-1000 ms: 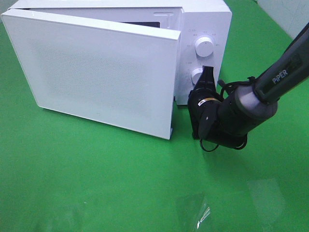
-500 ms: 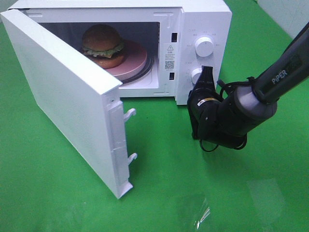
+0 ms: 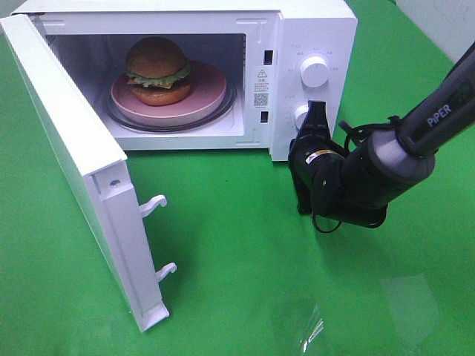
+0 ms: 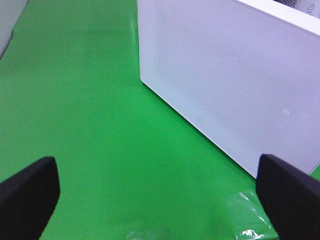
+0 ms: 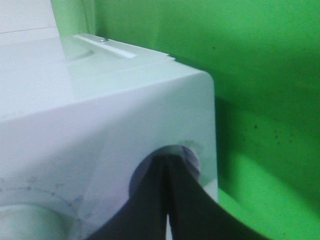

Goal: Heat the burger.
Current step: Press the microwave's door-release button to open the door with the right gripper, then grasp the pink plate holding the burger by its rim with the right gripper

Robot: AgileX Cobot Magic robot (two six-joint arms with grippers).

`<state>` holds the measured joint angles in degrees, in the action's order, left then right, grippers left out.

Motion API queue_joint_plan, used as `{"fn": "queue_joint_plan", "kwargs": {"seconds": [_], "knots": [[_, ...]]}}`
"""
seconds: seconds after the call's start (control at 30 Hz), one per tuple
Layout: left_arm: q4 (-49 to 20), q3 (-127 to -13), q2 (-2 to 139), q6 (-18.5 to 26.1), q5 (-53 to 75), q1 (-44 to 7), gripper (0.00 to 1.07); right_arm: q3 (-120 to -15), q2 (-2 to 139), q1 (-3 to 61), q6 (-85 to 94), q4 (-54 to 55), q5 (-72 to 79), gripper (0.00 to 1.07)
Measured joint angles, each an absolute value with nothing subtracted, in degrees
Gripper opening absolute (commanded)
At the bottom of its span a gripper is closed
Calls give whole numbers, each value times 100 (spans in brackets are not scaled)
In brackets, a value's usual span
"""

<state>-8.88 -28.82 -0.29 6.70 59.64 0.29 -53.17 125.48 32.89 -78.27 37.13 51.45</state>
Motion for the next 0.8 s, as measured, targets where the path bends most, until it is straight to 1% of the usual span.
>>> {"fn": "queue_joint_plan", "kwargs": {"seconds": [0.23,0.27,0.3,0.4,0.43,0.5,0.6,0.7,0.73,0.77,0.8], "knots": [[-888,-2882,-29,670,5964,29,100,-4968,12170,3277,-7741,3415,4962,0],[-888,-2882,-29,670,5964,29,100,-4876,11986,3283,-7689,3088,4922,0],[-888,-2882,-29,670,5964,29,100,-4876,11986,3283,-7689,3088,4922,0],[-888,-2882,-29,670,5964,29,100,-4687,11597,3306,-7466,2779,4498,0],[-888,-2882,-29,670,5964,29,100,-4687,11597,3306,-7466,2779,4498,0],[-888,-2882,-29,670,5964,29,100,-4481,11270,3306,-7082,2722,4005,0],[-888,-2882,-29,670,5964,29,100,-4440,11196,3306,-6961,2716,3867,0],[-888,-2882,-29,670,5964,29,100,-4412,10863,3300,-6360,2704,3249,0],[-888,-2882,-29,670,5964,29,100,-4412,10863,3300,-6360,2704,3249,0],[-888,-2882,-29,670,5964,29,100,-4406,10686,3300,-5919,2681,2893,0],[-888,-2882,-29,670,5964,29,100,-4406,10686,3300,-5919,2681,2893,0]]}}
